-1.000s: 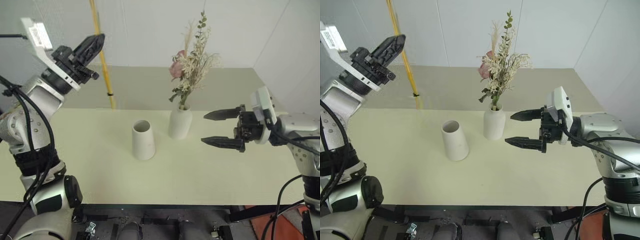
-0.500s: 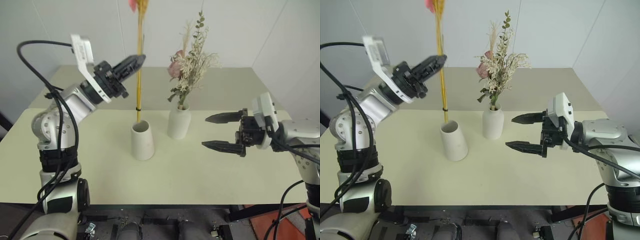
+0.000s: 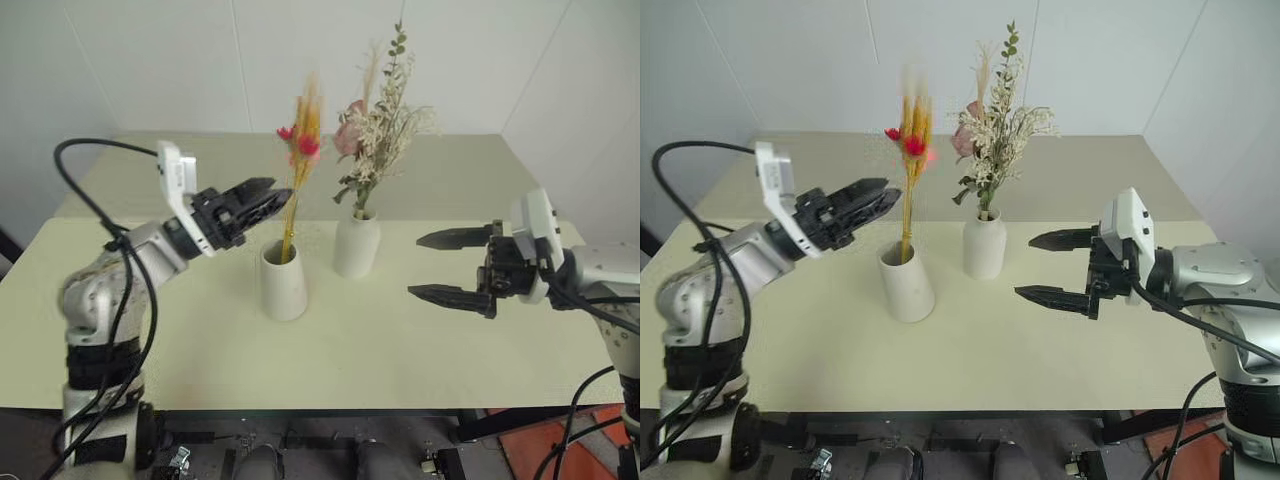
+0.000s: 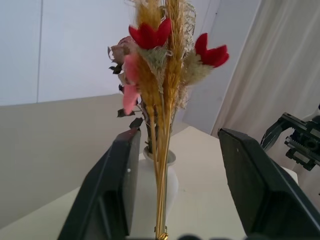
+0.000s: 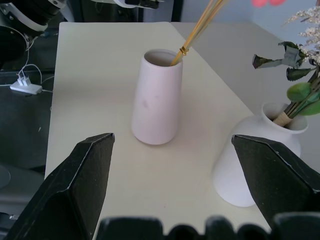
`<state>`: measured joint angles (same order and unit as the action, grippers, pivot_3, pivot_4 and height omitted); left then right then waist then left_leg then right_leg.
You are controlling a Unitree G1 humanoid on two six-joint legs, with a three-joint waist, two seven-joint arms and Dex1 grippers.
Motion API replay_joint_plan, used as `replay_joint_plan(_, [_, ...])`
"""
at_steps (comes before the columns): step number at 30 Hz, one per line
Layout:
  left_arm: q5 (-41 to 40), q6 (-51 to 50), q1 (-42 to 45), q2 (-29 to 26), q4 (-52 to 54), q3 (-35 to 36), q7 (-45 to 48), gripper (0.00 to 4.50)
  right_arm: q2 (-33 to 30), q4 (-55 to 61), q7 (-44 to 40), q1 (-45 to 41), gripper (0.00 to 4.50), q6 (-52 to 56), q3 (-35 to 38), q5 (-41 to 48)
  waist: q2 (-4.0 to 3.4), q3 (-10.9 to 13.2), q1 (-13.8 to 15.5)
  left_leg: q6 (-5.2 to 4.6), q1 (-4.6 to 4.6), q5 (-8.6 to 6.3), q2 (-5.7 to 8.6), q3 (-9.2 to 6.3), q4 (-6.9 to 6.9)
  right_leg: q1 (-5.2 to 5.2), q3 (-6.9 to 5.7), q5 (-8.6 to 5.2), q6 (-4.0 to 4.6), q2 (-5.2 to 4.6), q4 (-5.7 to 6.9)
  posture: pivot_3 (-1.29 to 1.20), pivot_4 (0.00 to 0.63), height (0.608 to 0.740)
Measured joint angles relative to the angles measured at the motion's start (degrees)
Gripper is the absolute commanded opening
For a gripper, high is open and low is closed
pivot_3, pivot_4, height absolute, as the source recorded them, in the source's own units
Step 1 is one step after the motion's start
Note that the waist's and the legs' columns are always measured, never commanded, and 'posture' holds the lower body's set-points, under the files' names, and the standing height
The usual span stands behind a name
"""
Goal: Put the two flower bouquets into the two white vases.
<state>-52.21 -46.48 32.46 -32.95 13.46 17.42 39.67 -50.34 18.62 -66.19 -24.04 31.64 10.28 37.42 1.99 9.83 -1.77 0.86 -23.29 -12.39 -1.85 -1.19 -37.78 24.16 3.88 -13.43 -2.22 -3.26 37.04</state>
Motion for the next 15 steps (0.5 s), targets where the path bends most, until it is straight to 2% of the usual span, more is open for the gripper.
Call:
replay_joint_plan(3, [-2.0,-0.7,-7.1,-6.0,3.9,4.4,2.7,4.48,-0.1,0.0,-0.1,0.4,4.50,0.0,0.0,0.0,0.00,0.0,-0.4,0.00,0.02,0.00,-0.01,0.01,0.00,-0.01,0.00,-0.01,0.00,0.00,-0.01,0.00,0.150,0.740])
replay_joint_plan(9, [0.4,2.6,-23.2,-16.9,9.1,13.0,12.8,4.48,-1.7,-1.4,-1.4,1.7,4.50,0.0,0.0,-0.1,0.00,0.0,-0.4,0.00,0.06,0.00,-0.02,0.04,0.01,-0.03,-0.02,-0.05,0.05,-0.01,-0.02,0.00,0.150,0.740])
replay_joint_plan(15, [4.0,9.0,-32.5,-20.0,9.9,18.3,20.9,4.48,-3.0,-3.2,-1.9,5.8,4.50,0.0,0.6,-0.2,0.00,0.0,0.3,0.00,0.06,0.00,-0.06,0.11,0.01,-0.01,-0.02,-0.10,0.11,-0.01,-0.05,0.00,0.150,0.740])
